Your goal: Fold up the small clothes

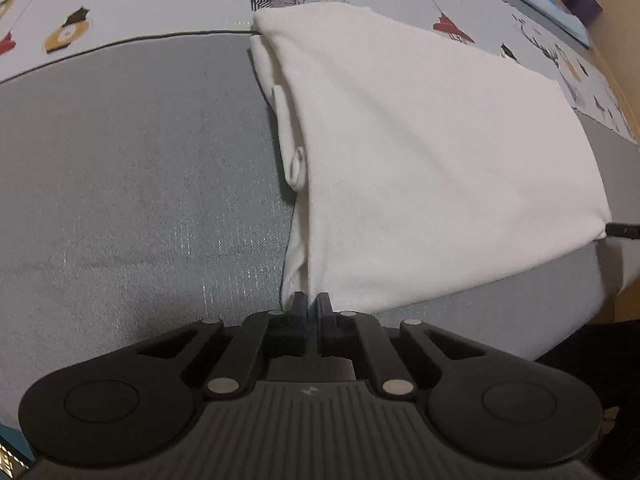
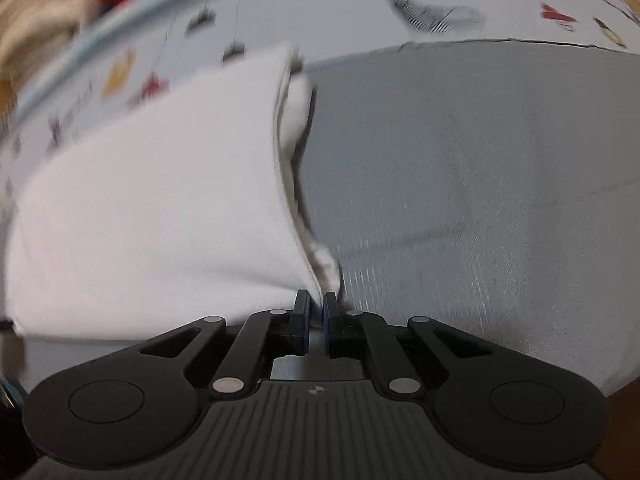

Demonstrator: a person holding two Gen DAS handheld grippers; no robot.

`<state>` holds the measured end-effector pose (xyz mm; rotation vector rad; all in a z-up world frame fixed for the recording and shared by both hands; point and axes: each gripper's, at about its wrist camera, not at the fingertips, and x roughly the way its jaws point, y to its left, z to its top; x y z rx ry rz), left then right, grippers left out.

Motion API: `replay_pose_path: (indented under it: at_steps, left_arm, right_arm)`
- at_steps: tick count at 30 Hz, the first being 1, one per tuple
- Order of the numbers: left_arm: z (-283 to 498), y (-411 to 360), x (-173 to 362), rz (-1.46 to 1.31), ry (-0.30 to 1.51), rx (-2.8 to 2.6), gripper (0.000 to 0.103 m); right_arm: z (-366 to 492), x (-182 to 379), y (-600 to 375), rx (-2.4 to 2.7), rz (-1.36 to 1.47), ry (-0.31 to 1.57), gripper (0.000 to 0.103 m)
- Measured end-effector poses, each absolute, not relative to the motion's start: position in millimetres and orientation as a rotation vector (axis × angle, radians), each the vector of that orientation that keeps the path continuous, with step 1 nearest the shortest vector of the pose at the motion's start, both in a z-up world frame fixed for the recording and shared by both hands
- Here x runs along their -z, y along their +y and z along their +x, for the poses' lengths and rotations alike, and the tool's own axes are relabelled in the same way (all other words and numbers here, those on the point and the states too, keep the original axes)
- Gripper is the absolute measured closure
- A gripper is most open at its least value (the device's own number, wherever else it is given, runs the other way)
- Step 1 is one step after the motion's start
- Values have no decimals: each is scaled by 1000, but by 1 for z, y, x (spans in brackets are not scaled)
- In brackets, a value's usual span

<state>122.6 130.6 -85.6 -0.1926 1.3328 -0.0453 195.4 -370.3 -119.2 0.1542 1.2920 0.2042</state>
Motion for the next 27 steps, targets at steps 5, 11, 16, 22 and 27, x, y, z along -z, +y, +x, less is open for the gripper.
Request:
replay_pose_path:
  at_steps: [5, 11, 16, 22, 27]
  left_arm:
    - [128, 156, 65, -337, 1202, 17, 54]
    - [154, 172, 60, -458, 1153, -61, 44]
    - [175, 166, 66, -524, 1148, -99, 39]
    - [201, 160, 92, -562, 1208, -143, 39]
    - [214, 152, 106, -530, 1236, -139, 42]
  right_arm:
    - [202, 119, -368, -148, 145, 1291, 76]
    - [215, 112, -365, -121, 231, 1226, 54]
    - [231, 118, -346, -107, 246, 1250, 52]
    - [243, 126, -340, -65, 277, 1273, 50]
    - [247, 132, -338, -80, 239, 1290, 49]
